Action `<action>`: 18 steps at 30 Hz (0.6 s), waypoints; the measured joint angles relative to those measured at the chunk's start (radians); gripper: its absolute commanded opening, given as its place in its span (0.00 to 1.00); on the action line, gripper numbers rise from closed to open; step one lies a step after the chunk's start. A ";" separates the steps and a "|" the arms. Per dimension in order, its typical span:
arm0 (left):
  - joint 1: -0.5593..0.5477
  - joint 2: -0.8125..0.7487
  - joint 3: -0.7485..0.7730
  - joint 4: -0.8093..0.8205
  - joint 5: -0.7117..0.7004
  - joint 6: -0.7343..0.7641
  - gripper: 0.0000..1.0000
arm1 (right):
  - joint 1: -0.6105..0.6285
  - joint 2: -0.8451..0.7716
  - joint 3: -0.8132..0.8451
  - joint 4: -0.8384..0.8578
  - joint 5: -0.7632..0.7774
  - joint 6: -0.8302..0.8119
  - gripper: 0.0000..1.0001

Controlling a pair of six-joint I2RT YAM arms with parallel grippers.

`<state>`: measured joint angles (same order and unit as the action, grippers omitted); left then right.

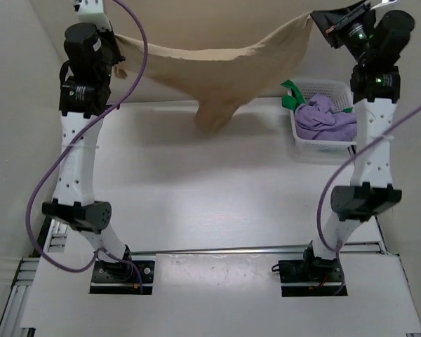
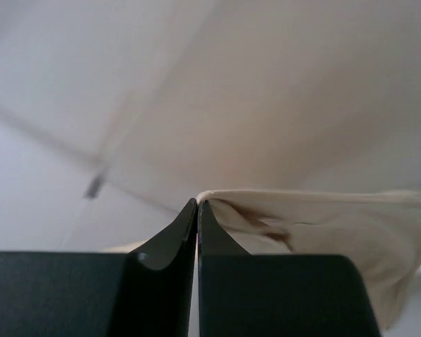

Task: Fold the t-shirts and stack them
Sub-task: Flatten out the tshirt

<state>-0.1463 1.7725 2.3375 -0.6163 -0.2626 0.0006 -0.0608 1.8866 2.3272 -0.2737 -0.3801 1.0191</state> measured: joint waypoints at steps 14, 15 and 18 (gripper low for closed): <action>-0.018 -0.354 -0.848 0.061 0.014 0.000 0.10 | 0.077 -0.532 -0.984 -0.085 -0.121 -0.248 0.00; -0.021 -0.386 -0.930 0.048 0.017 0.000 0.10 | 0.088 -0.576 -1.090 -0.109 -0.105 -0.267 0.00; -0.045 -0.515 -1.168 0.032 0.014 0.000 0.10 | 0.159 -0.767 -1.325 -0.231 -0.048 -0.314 0.00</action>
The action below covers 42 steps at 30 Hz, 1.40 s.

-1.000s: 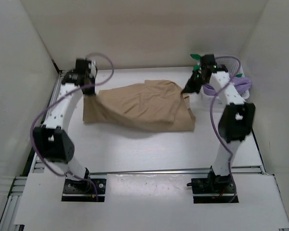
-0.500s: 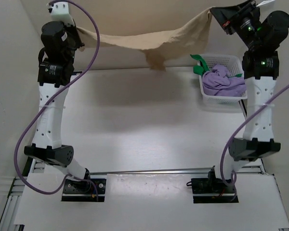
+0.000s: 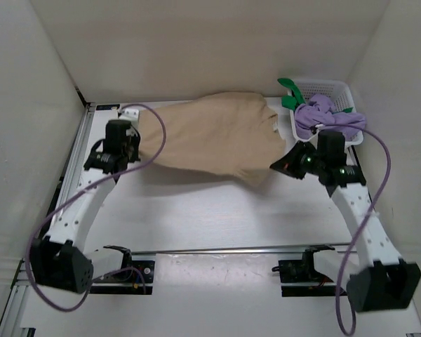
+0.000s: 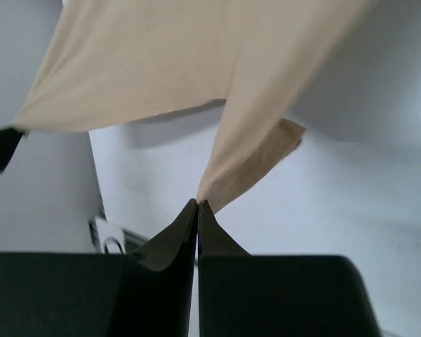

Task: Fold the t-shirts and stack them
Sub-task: Flatten out the tshirt

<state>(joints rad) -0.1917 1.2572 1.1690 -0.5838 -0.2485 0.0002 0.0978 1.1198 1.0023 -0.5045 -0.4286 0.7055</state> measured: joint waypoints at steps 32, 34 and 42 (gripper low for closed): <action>0.006 -0.408 -0.582 -0.332 0.000 0.000 0.10 | 0.153 0.002 -0.217 -0.198 0.139 -0.152 0.00; 0.035 -0.403 -0.548 -0.331 0.004 0.000 0.10 | 0.149 0.011 -0.174 -0.196 0.147 -0.165 0.00; 0.119 -0.227 -0.314 -0.230 0.003 0.000 0.10 | 0.104 0.308 0.278 -0.238 0.185 -0.216 0.00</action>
<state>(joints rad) -0.0727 1.0306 0.8547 -0.8143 -0.2459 0.0002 0.2020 1.4281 1.2804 -0.7425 -0.2436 0.4892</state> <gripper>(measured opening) 0.139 0.003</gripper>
